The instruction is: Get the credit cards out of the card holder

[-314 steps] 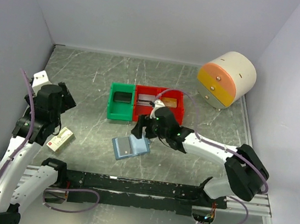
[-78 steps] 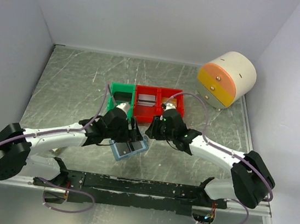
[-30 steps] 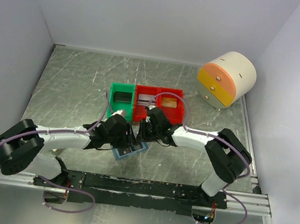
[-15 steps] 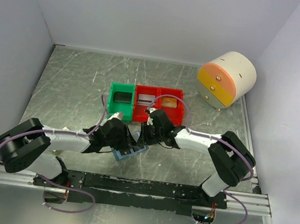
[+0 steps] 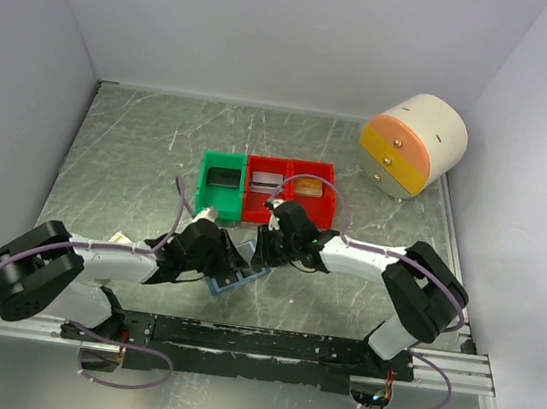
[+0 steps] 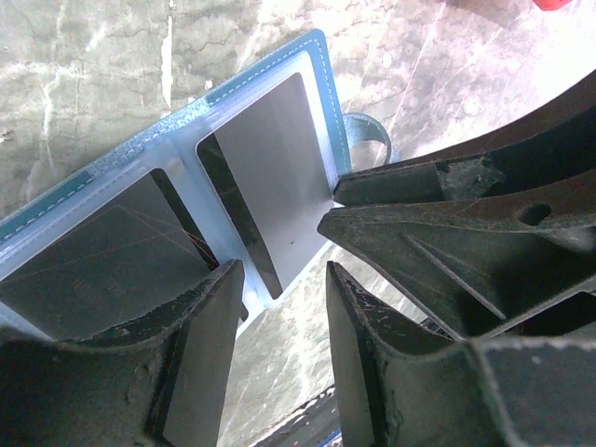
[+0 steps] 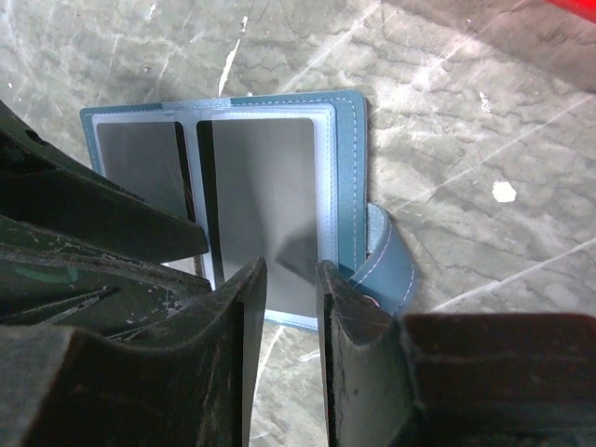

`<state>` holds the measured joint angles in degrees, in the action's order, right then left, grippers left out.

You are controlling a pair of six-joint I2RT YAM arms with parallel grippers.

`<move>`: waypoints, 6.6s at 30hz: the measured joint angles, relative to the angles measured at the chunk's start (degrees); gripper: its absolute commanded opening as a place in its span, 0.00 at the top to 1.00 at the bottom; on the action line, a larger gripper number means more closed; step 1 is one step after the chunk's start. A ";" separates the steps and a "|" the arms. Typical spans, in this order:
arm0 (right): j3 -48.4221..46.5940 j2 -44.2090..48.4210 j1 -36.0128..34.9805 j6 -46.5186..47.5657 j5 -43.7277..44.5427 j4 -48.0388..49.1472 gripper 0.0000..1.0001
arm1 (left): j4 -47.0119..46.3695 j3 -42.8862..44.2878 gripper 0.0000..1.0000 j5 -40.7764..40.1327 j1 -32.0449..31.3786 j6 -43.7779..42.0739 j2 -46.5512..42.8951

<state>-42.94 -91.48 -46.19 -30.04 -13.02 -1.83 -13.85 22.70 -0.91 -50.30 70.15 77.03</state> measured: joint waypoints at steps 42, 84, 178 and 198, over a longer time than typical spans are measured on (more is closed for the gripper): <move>-1.99 -2.89 0.20 2.91 -0.33 1.49 0.77 | -4.22 -4.07 0.93 -1.29 0.11 1.92 -0.66; -0.24 -0.46 0.22 -0.52 -2.05 4.63 0.70 | 8.31 5.16 0.93 -0.17 0.13 -10.27 0.83; -1.95 -5.64 2.01 0.50 -7.39 6.99 0.70 | 3.52 -3.72 0.85 -2.36 0.28 4.31 -7.72; 0.96 -1.16 1.46 -2.93 -9.44 9.25 0.70 | 6.36 -5.60 0.75 -3.80 0.28 4.70 -10.01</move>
<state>-41.98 -92.64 -44.73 -32.97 -22.46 7.42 -7.49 17.10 -4.71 -50.02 74.85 67.02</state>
